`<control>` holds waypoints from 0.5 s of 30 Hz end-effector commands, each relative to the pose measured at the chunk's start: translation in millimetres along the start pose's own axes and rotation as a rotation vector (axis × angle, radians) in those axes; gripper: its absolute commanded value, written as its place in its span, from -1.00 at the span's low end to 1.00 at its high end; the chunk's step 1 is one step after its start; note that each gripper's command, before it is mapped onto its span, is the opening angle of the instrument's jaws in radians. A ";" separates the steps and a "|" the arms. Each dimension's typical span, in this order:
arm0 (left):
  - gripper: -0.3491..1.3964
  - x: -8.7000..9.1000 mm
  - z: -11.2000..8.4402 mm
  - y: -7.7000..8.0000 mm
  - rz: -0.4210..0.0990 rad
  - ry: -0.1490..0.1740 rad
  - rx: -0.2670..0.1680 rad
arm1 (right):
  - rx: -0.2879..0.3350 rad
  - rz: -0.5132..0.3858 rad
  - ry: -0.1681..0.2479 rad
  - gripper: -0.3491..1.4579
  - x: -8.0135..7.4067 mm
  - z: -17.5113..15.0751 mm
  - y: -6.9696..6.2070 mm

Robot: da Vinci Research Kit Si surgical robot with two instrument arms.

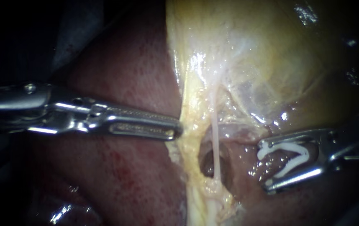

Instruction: Clipping first clip left tube

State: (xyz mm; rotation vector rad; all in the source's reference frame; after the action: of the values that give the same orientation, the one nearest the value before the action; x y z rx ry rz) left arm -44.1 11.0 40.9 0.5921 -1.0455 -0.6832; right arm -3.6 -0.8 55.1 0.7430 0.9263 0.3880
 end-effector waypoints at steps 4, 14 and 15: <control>-0.96 -0.5 -1.1 -0.4 -0.006 -0.004 -0.006 | -0.002 0.002 0.000 0.00 0.2 0.4 -0.2; -0.92 -0.7 -1.1 -1.9 -0.009 -0.009 -0.013 | -0.017 0.008 0.004 0.00 1.6 3.3 -1.2; -0.90 -0.7 -1.0 -2.1 -0.010 -0.010 -0.017 | -0.019 0.008 0.005 0.00 1.8 3.7 -1.2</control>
State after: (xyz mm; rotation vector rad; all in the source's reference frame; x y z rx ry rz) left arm -43.9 10.3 38.5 0.5811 -1.0472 -0.7036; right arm 0.8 -2.2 54.7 0.7271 0.9240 0.4070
